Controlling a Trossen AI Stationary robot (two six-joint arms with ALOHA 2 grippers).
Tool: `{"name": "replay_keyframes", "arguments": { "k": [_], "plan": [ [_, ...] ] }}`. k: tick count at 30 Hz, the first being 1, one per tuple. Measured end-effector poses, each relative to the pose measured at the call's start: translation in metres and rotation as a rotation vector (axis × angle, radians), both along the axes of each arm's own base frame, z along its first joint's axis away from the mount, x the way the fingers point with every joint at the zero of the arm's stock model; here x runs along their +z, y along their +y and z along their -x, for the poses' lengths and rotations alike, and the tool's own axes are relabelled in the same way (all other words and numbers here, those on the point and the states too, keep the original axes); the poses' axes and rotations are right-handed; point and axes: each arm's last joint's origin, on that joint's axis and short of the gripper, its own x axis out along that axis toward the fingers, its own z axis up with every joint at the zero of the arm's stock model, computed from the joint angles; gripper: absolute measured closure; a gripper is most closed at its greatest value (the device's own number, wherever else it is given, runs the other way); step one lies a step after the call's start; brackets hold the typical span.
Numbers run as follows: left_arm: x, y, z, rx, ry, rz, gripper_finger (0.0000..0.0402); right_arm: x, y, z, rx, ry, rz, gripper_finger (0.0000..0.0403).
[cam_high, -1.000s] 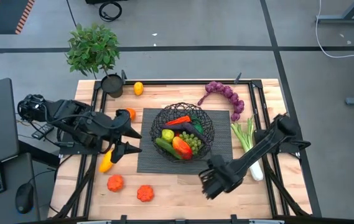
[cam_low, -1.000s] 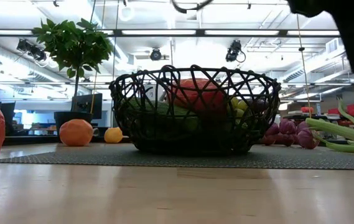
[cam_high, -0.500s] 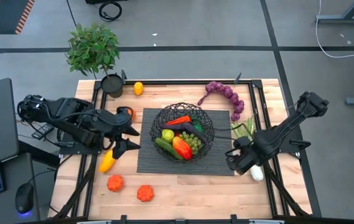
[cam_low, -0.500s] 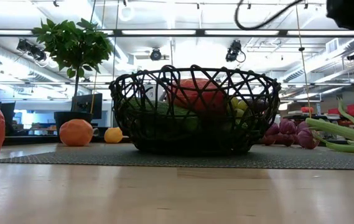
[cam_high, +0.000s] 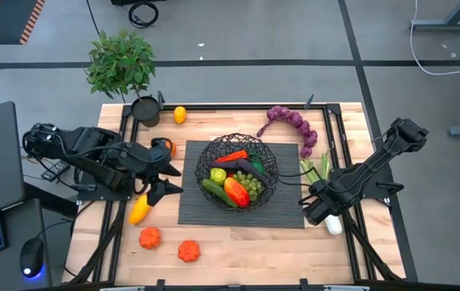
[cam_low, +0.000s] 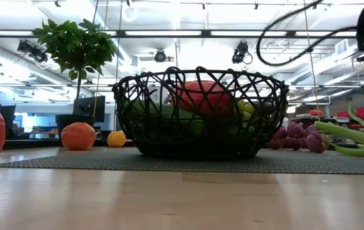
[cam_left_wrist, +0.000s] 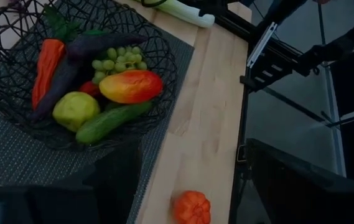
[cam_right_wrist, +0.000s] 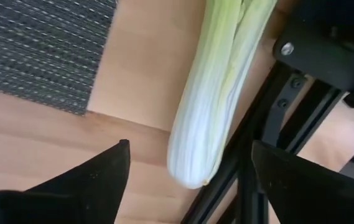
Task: Build produce basket
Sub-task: Put the celery into the black basket
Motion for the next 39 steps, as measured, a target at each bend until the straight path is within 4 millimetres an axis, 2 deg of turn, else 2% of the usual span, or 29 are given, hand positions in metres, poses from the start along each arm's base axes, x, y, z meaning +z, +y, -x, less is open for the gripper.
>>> {"name": "replay_keyframes", "arguments": {
  "k": [6,13,27,33,39],
  "plan": [
    [0.000,0.004,-0.001,0.024,0.002,0.005,0.0114,-0.022,0.000,0.007,-0.005,0.031,-0.033,0.0070],
    [0.000,0.007,-0.002,0.054,0.003,0.020,0.0114,-0.036,-0.006,0.013,-0.014,0.041,0.019,0.0094],
    [-0.002,0.008,-0.001,0.067,0.023,0.025,0.0114,-0.072,-0.017,0.027,0.008,0.044,0.021,0.0109],
    [-0.001,0.015,-0.003,0.135,0.025,0.066,0.0114,-0.083,-0.017,0.027,0.017,-0.005,-0.022,0.0145],
    [-0.001,0.020,-0.004,0.167,0.024,0.078,0.0114,-0.075,-0.018,0.029,0.028,-0.017,-0.030,0.0206]
  ]
}}
